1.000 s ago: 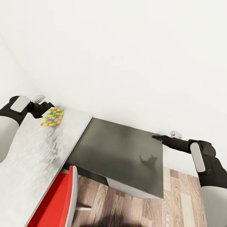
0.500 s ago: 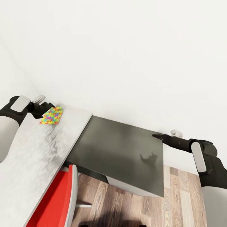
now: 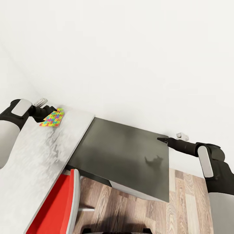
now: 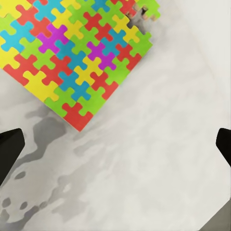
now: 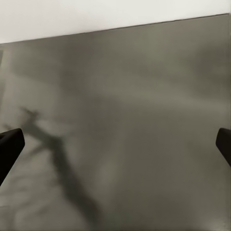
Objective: Put all the toys in the child's room - the three board games (two on the bed and one on the table), the two jigsaw puzzles on the table, and the tennis ball on the table - inside the toy box on the table in the child's room.
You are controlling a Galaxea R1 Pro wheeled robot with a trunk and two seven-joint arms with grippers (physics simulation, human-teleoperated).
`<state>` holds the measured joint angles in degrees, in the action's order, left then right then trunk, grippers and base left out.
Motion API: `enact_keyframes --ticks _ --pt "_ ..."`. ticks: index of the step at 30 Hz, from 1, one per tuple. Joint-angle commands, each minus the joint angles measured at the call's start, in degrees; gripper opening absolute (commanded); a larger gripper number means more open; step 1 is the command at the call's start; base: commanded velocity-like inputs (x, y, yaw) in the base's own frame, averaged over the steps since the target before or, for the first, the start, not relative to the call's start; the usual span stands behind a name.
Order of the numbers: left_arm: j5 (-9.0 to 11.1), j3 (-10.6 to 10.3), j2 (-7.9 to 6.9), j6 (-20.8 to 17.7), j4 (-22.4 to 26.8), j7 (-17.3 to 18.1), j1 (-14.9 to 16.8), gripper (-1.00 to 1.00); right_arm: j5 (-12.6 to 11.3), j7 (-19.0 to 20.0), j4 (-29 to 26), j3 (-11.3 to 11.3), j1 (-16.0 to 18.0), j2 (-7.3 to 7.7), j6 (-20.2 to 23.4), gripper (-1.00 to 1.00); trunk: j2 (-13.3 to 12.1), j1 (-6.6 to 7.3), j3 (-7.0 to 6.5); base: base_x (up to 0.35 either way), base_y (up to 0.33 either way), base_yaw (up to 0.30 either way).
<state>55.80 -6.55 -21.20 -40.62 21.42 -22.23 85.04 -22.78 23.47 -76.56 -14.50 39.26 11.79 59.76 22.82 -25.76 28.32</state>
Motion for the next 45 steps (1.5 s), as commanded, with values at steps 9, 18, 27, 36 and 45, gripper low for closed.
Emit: enact_keyframes --ticks 9,18,27,36,45 --pt "0.56 -0.46 -0.07 -0.32 0.49 -0.45 -0.34 1.0 0.52 0.6 -0.13 -0.09 0.03 -0.01 0.24 1.0 0.1 -0.03 0.93 0.005 0.0 0.0" --pt "0.55 -0.53 -0.01 -0.39 0.88 -0.45 -0.51 1.0 0.53 0.6 -0.16 -0.09 0.03 -0.01 0.24 1.0 0.1 -0.03 1.77 0.001 0.0 0.0" --pt "0.59 -0.55 -0.01 -0.5 1.96 -0.45 -0.52 1.0 0.5 0.59 -0.81 -0.08 -0.04 -0.01 0.24 1.0 0.1 -0.03 2.6 0.003 0.0 0.0" --pt "0.62 -0.63 -0.11 -0.63 2.88 -0.45 -0.55 1.0 0.45 0.6 -3.17 -0.12 -1.32 -0.03 0.24 1.0 0.1 -0.03 3.06 0.095 0.0 0.0" --pt "0.57 -0.65 -0.08 -1.07 3.49 -0.45 -0.57 1.0 0.45 0.61 -4.62 -0.11 -2.14 -0.08 0.24 1.0 0.1 -0.03 3.18 0.132 0.0 0.0"
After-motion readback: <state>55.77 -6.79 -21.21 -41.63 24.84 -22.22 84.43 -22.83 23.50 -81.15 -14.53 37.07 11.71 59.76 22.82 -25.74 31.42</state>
